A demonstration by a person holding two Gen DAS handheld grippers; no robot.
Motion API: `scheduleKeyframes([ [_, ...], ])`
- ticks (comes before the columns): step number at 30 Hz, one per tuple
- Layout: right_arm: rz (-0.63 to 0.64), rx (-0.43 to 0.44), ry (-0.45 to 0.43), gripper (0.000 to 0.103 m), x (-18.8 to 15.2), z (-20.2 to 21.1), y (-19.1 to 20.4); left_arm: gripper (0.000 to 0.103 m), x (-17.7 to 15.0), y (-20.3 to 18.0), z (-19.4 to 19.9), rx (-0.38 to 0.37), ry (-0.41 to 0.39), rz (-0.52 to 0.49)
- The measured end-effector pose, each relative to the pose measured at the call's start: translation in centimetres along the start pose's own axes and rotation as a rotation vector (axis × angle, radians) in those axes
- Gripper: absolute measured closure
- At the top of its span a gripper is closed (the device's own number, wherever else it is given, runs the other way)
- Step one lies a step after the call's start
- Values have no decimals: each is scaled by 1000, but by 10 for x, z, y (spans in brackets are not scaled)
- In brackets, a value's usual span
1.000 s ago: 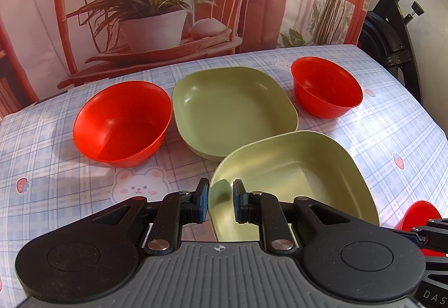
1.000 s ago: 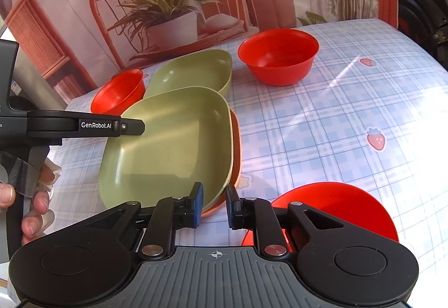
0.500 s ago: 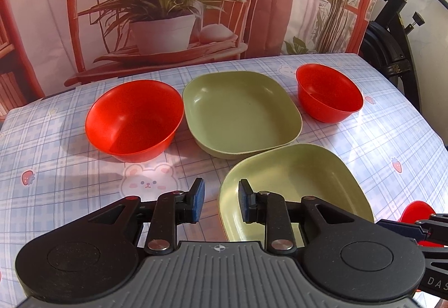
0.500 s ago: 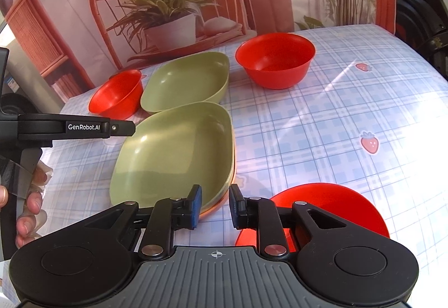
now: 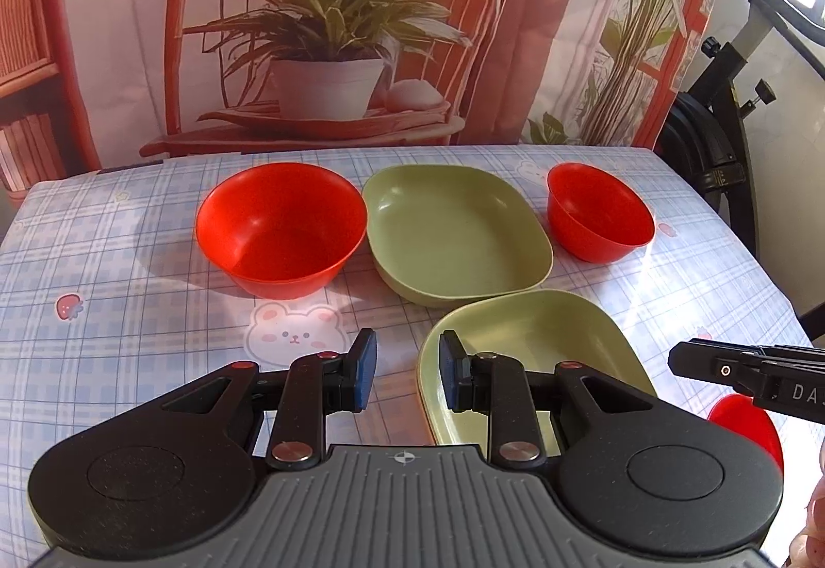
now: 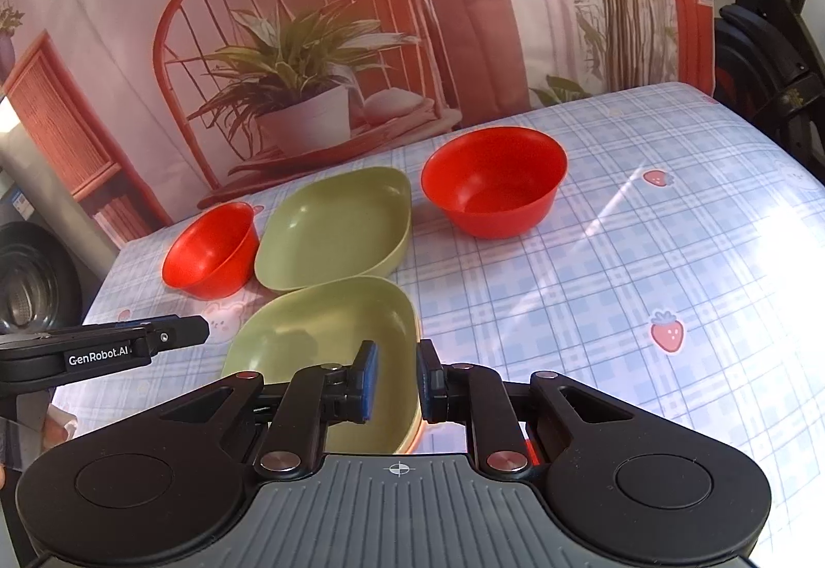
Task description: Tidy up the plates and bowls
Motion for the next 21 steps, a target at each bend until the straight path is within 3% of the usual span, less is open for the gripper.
scheduleKeyframes([
  [6, 29, 12, -58, 87, 36, -10, 21, 65, 26, 9, -9, -1, -63, 56],
  [11, 75, -15, -95, 86, 65, -31, 27, 65, 27, 11, -45, -15, 12, 100],
  [21, 12, -78, 67, 85, 72, -105, -6, 65, 19, 23, -79, -19, 61, 194],
])
Point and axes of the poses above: each gripper's, at about its wrist camera, not at the fingertips, and z roughly against the way its jaws point, y to its left, x to its top, the point moved 10 cm from there along -z, roughly the way its jaws point, and after that the axes turned 2 degrees about -z, right-handed, at the moved point
